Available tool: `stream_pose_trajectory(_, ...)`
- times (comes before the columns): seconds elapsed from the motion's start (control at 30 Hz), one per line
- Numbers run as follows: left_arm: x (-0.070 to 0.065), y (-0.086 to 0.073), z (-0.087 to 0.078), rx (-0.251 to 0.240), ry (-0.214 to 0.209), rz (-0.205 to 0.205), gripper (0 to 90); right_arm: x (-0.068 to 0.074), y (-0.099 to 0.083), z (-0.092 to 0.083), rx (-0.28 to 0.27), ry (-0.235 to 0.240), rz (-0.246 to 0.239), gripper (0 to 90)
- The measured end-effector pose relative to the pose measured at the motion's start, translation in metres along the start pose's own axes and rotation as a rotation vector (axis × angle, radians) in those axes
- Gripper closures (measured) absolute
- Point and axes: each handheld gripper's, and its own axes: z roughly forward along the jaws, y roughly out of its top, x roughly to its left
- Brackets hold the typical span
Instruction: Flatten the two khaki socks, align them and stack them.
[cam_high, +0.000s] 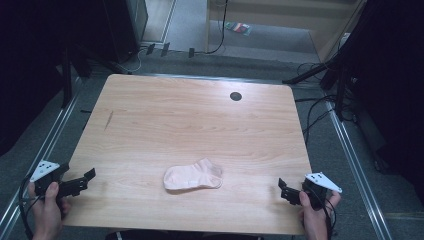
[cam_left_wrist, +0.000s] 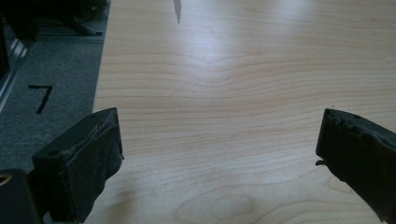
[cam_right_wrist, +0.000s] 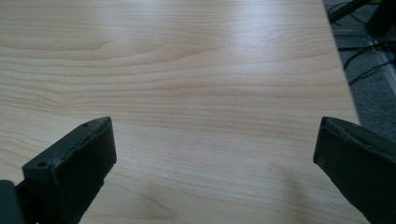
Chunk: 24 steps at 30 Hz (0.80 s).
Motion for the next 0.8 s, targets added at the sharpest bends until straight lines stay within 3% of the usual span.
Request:
stream_pose_trajectory(0.13,0.006,0.0,-0.002,-0.008,0.009,-0.017,0.7,-0.007,-0.002,-0.005,-0.001,-0.013,-0.002,0.0)
stream_pose_trajectory(0.27,0.011,0.0,-0.004,-0.011,-0.017,-0.043,0.7,-0.014,-0.009,-0.01,0.015,-0.046,-0.027,0.0)
stream_pose_trajectory(0.37,0.011,-0.001,-0.001,-0.005,-0.024,-0.046,0.7,-0.018,-0.011,-0.014,-0.006,-0.019,0.012,0.0)
stream_pose_trajectory(0.57,0.009,-0.002,0.003,-0.003,-0.028,-0.052,0.7,-0.013,-0.011,-0.008,0.005,-0.021,-0.035,0.0)
stream_pose_trajectory(0.8,0.006,-0.002,0.005,0.013,-0.019,-0.031,0.7,-0.017,-0.01,-0.008,0.008,-0.002,0.009,0.0)
